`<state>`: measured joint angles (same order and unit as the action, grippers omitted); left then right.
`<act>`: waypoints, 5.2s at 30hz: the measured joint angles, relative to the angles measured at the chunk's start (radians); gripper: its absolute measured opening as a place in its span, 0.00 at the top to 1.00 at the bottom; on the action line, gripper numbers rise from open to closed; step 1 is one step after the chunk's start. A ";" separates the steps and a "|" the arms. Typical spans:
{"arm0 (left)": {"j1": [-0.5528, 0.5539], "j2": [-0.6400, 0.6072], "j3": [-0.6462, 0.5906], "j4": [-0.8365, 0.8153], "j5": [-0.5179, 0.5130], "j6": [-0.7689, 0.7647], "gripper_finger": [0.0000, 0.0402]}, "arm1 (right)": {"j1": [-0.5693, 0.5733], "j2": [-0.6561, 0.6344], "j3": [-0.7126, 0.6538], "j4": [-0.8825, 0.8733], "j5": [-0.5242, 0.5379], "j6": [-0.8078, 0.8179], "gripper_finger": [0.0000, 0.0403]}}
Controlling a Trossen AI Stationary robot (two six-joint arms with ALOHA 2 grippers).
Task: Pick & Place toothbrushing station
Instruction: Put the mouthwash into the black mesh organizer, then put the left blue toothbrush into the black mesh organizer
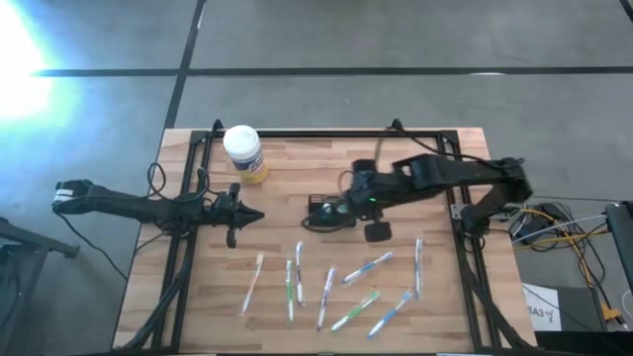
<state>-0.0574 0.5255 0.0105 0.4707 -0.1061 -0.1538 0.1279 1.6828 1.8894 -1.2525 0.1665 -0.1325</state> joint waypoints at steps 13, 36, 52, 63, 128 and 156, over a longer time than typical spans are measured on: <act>0.000 0.000 0.000 -0.001 0.000 0.044 0.98 | -0.097 0.212 0.122 -0.078 -0.112 -0.246 0.78; 0.000 0.001 0.000 -0.001 0.000 0.052 0.98 | -0.155 0.298 0.091 -0.074 -0.150 -0.317 0.78; 0.000 0.001 0.000 -0.001 0.000 0.051 0.98 | -0.179 0.315 -0.021 0.028 -0.202 -0.296 0.78; 0.000 0.001 0.000 -0.001 0.000 0.050 0.98 | -0.201 0.314 -0.107 0.101 -0.239 -0.313 0.78; 0.000 0.001 -0.001 -0.001 0.000 0.053 0.98 | -0.265 0.289 -0.224 0.204 -0.375 -0.378 0.62; 0.000 0.000 -0.001 0.000 0.000 0.021 0.98 | -0.233 -0.168 -0.199 -0.020 -0.321 -0.034 0.61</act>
<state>-0.0570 0.5255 0.0097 0.4703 -0.1062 -0.1329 -0.1052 1.5147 1.6903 -1.2728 -0.1543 -0.1667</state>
